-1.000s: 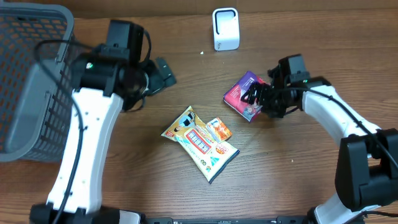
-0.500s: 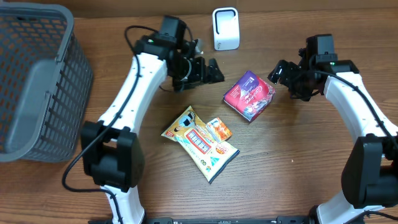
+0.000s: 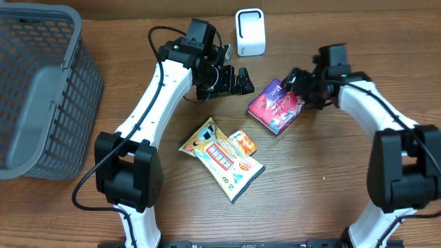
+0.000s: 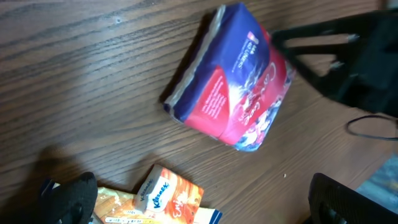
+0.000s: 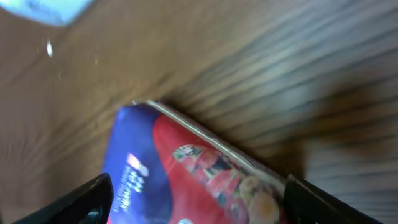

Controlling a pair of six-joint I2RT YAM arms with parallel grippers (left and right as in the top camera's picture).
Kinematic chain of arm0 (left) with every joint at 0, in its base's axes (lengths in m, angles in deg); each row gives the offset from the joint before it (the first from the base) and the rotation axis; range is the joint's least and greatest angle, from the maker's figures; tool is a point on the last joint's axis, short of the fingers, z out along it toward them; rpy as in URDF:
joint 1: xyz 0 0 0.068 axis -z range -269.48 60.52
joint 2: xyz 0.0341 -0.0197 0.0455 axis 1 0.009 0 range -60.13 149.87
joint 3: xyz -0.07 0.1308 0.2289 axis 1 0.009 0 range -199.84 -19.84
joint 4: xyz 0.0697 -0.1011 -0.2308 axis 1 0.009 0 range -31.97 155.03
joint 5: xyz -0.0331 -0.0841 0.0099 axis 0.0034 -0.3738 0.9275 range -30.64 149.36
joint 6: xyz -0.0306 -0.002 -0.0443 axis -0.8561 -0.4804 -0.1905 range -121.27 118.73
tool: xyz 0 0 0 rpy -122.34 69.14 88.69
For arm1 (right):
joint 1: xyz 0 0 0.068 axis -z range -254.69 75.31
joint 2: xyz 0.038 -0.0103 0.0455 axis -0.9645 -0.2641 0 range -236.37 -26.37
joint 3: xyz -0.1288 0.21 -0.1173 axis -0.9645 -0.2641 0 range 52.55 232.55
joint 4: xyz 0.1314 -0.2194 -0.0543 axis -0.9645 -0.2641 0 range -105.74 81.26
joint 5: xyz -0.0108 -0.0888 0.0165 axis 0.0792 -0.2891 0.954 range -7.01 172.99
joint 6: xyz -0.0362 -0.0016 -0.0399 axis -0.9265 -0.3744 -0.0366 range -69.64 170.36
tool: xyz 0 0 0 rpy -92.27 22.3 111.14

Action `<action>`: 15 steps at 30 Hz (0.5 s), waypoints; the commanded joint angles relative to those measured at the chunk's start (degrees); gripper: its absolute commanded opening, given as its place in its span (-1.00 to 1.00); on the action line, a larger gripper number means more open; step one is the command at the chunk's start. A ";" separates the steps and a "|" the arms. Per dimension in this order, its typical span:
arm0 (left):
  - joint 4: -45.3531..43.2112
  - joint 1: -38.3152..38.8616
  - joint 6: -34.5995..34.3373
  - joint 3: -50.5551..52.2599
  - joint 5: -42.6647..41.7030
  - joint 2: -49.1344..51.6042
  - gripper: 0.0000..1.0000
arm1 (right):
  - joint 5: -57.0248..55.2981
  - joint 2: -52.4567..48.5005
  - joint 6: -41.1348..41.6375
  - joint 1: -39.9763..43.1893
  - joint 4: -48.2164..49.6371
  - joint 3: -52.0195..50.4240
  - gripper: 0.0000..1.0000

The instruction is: Scan the item barcode

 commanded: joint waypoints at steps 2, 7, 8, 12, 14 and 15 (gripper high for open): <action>0.39 -0.31 3.50 0.00 2.12 0.57 1.00 | 8.83 -1.51 0.50 -3.10 0.00 -0.63 0.76; 0.87 -0.31 3.67 0.00 6.58 0.57 1.00 | 18.27 -1.49 -1.29 -4.87 2.43 1.31 0.77; 0.85 -0.31 4.24 0.00 7.10 0.57 1.00 | 18.75 -1.51 -1.49 -4.87 2.40 1.79 0.78; 0.61 -0.33 6.82 0.00 8.70 0.57 1.00 | 18.84 -1.51 -1.49 -4.74 1.75 3.96 0.78; -0.17 -0.31 8.04 0.00 9.16 0.68 1.00 | 18.82 -1.49 -1.49 -4.63 1.14 4.68 0.79; -0.83 -0.31 8.44 0.00 9.20 0.94 0.99 | 18.82 -1.49 -1.46 -4.46 0.61 5.07 0.79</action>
